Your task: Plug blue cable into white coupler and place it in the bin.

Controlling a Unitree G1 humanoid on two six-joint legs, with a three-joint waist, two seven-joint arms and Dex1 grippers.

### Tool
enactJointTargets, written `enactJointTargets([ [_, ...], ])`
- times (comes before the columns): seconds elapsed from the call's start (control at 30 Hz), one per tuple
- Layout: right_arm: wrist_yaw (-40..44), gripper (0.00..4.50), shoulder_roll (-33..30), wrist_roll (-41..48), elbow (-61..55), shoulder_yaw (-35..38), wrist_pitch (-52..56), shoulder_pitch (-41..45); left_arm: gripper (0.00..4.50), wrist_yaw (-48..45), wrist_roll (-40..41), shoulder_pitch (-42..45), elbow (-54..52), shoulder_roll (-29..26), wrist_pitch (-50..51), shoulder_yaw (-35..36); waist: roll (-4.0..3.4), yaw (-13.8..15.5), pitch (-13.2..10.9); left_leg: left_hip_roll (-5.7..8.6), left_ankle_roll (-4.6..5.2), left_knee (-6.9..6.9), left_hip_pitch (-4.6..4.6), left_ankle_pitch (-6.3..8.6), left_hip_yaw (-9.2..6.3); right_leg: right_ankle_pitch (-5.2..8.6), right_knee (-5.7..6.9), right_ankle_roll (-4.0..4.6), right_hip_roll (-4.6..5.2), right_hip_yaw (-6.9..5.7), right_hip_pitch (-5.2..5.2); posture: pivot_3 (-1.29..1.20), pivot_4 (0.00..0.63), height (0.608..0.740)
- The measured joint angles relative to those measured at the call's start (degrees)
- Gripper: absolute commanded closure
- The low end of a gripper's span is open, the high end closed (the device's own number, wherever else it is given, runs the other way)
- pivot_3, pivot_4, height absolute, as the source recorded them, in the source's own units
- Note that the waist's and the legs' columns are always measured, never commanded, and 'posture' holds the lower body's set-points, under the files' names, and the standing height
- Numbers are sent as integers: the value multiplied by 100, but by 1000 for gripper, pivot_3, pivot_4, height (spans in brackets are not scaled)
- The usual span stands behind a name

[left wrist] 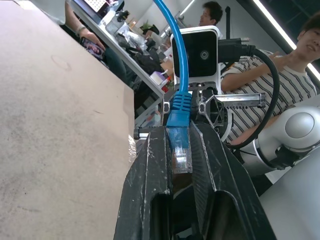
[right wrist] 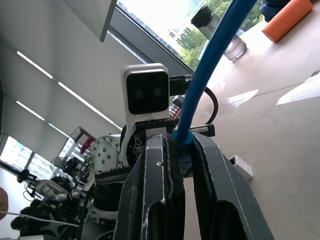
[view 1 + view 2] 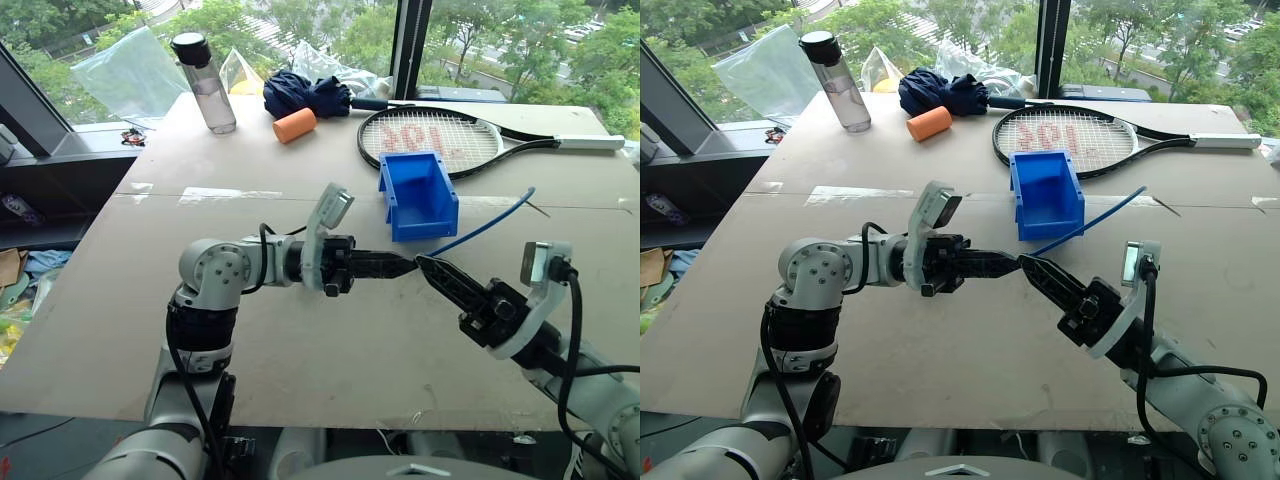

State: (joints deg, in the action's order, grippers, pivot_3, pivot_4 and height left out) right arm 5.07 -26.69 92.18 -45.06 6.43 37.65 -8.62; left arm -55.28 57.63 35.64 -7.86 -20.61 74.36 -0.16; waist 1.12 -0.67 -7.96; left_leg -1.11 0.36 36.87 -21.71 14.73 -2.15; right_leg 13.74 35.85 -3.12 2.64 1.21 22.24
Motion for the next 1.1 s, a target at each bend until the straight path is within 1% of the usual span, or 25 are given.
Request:
enactJointTargets([
  [0.03,31,4500,-9,-1,-1,-29,-21,-10,3121,-1,-5,-2,0,-51,-3,-8,0,-1,0,0,0,0,0,0,0,0,0,0,0,0,0,0,150,740],
  [0.07,75,4500,-23,0,-2,-81,-40,-15,2659,-2,4,-2,0,-119,23,-8,0,-1,0,0,0,0,0,0,0,0,0,0,0,1,1,0,150,740],
  [0.1,109,4500,-27,0,-12,-110,-47,-20,2114,24,5,-3,0,-163,33,-3,0,-2,0,0,0,-1,1,0,-1,0,0,0,0,0,1,0,150,740],
  [0.23,203,4500,-26,-74,-9,-157,-153,-10,225,345,-26,-120,-79,-245,-123,119,0,1,0,0,0,-1,0,0,1,0,-1,0,1,3,2,0,150,740],
  [0.27,210,4500,-24,-155,44,-158,-170,-27,70,405,-49,-216,-202,-409,-232,233,2,-13,-1,-2,0,-4,0,0,3,0,0,0,0,4,7,0,150,740],
  [0.33,237,4500,-29,-268,134,-96,-240,-158,70,522,-293,-455,-533,-965,-520,491,3,-35,-3,-9,0,-19,4,0,10,-6,0,11,-5,17,14,0,150,740],
  [0.4,333,4500,-2,-391,188,-96,-306,-152,70,678,-716,-766,-882,-1276,-1060,594,-3,-10,-2,-9,0,-28,9,0,14,-6,-1,11,-3,21,14,0,150,740],
  [0.53,517,4500,147,-604,366,-101,-427,-122,70,963,-2135,-1794,-1092,-1799,-2578,443,-2,6,-2,-9,-1,-34,11,0,17,-7,-4,15,0,35,20,0,150,740],
  [0.63,670,4500,235,-789,525,-202,-434,-55,70,986,-2704,-2201,-957,-1818,-3309,360,8,67,0,-12,-1,-31,0,0,19,-6,-6,16,8,31,27,0,150,740],
  [0.73,779,4500,235,-904,590,-221,-424,-16,70,975,-3073,-2297,-840,-1800,-3789,144,6,126,0,-9,-1,-31,1,0,24,-7,-8,15,15,40,27,0,150,740],
  [0.9,870,4500,211,-965,633,-172,-425,-36,70,1043,-3778,-2349,-296,-1652,-4551,-289,8,134,1,-7,-1,-31,-2,0,31,-7,-9,15,14,39,29,0,150,740],
  [0.97,882,4500,199,-985,633,-136,-426,-73,573,1058,-4007,-2349,-85,-1582,-4770,-457,8,132,1,-7,-1,-31,-2,0,33,-7,-8,15,13,39,30,0,150,740],
  [1.0,883,4500,173,-1013,630,-119,-426,-108,1013,1078,-4134,-2339,126,-1454,-4920,-543,7,132,1,-8,-1,-31,-2,0,32,-7,-8,15,13,39,31,0,150,740],
  [1.07,883,4500,159,-1032,627,-117,-426,-116,1267,1079,-4180,-2336,207,-1420,-4978,-576,7,132,1,-8,-1,-31,-2,0,33,-7,-8,14,13,39,31,0,150,740],
  [1.1,883,4500,71,-1136,605,-107,-424,-126,1830,1058,-4300,-2288,425,-1337,-5228,-660,10,137,3,-6,-1,-31,-2,0,34,-8,-8,14,12,36,30,0,150,740],
])
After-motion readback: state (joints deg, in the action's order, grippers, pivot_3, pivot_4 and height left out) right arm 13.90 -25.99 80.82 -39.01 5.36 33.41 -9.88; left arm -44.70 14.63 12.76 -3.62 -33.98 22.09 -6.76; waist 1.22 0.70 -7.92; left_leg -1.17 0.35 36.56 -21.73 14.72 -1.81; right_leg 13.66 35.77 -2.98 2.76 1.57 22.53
